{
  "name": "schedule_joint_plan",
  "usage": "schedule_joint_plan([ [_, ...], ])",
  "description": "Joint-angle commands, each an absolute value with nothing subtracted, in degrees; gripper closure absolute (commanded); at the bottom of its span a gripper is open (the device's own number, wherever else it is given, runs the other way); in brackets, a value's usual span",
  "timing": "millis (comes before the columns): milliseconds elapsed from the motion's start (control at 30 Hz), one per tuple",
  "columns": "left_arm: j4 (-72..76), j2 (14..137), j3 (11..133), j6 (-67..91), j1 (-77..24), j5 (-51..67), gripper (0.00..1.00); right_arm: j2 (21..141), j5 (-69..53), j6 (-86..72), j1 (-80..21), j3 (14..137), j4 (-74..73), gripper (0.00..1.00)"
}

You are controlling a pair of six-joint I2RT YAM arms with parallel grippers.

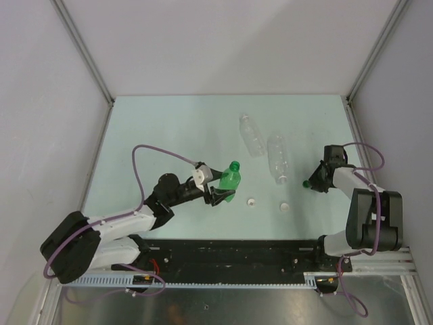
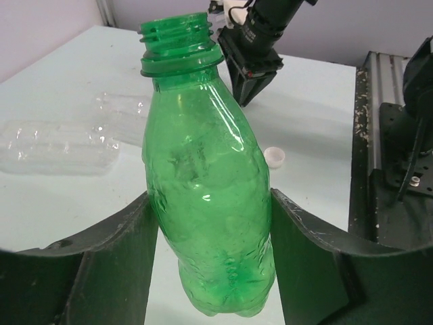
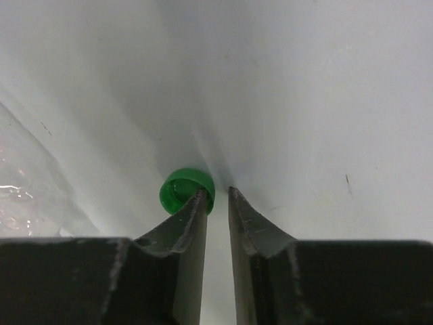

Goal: Screw on the bottle caps
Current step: Pick up the bottle cap from the center of the board, then place the plastic bottle at the center of the board.

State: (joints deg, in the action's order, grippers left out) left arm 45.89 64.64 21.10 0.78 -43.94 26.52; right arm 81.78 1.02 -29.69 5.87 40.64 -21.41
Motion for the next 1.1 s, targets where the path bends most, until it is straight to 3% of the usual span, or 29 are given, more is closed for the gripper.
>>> schedule_joint_plan([
  [0, 52.8, 67.4, 20.8, -1.5, -43.6, 24.3, 0.82, 82.6, 3.3, -29.3, 6.1, 41.2, -21.5, 0.81],
  [100, 53.6, 69.8, 20.6, -0.7, -43.6, 25.0, 0.76, 81.7, 3.0, -29.1, 6.1, 41.2, -21.4, 0.89],
  [367, 55.3, 78.2, 20.9, 1.9, -43.6, 26.3, 0.73, 74.9, -0.6, -28.3, 5.6, 41.2, -20.8, 0.95],
  [700, 57.8, 84.5, 20.4, 5.0, -43.7, 28.0, 0.7, 63.0, -10.4, -26.1, -1.5, 41.2, -20.2, 0.96],
  [900, 57.2, 84.9, 19.7, 8.5, -43.4, 30.2, 0.61, 57.7, -15.4, -25.3, -7.3, 41.3, -19.2, 0.95],
  [1067, 42.6, 87.7, 25.6, 11.9, -43.4, 29.6, 0.61, 54.3, -15.9, -25.4, -8.6, 41.4, -20.4, 0.95],
])
